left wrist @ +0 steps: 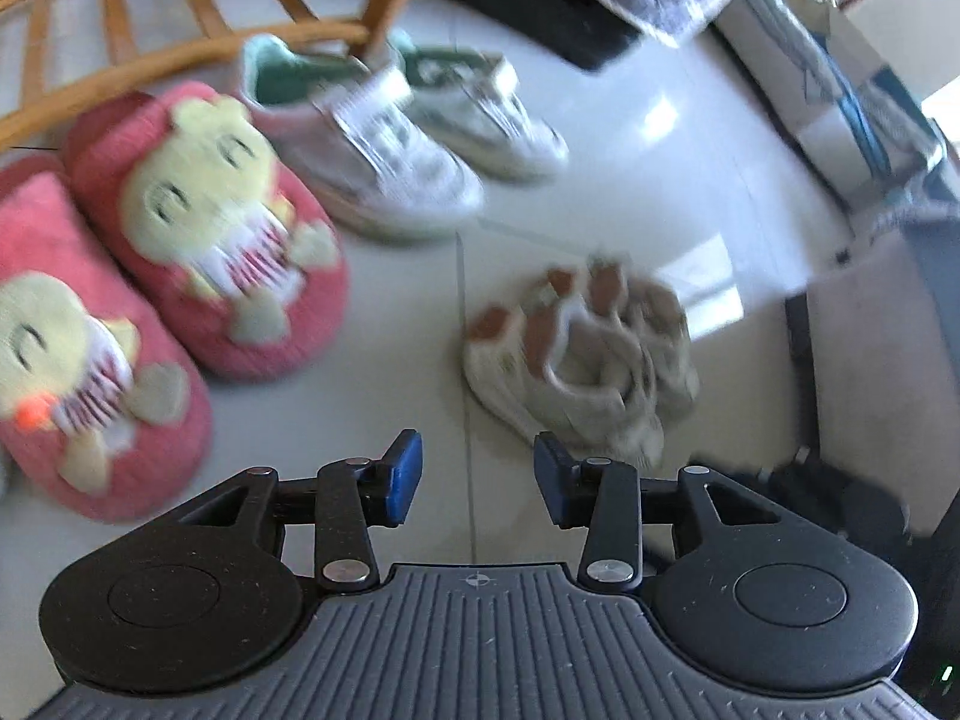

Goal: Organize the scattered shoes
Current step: 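Move the left gripper toward the loose brown-trimmed white sneakers, then grasp the heel of one brown-trimmed sneaker with the left gripper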

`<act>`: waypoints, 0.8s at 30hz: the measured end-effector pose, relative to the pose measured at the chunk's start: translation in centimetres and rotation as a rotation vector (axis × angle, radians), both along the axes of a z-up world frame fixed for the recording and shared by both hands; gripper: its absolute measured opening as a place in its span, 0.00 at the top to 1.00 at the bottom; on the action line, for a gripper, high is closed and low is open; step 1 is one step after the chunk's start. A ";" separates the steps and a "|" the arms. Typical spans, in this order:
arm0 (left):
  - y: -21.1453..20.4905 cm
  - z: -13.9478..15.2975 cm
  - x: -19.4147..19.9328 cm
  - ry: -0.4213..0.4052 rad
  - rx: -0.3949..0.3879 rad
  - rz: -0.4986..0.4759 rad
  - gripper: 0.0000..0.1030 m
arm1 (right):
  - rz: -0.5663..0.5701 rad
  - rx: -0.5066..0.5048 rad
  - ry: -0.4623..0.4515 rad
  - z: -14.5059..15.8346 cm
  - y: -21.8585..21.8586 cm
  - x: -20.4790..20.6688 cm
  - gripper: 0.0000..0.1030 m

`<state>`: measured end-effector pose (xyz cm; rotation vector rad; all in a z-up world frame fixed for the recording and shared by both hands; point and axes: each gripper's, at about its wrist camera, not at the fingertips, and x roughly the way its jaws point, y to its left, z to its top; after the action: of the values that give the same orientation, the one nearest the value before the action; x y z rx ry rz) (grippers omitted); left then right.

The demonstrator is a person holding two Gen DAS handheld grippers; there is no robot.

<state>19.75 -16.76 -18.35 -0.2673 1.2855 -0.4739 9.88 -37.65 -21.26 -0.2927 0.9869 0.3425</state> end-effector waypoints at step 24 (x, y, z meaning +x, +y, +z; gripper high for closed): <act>-5.8 -3.3 4.5 0.018 0.067 0.077 0.53 | -0.214 0.066 -0.008 -1.2 -8.2 3.0 0.34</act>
<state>24.22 -22.51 -21.64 -0.2644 1.3018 -0.3627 12.90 -45.82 -22.50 -0.1268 0.9869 0.1788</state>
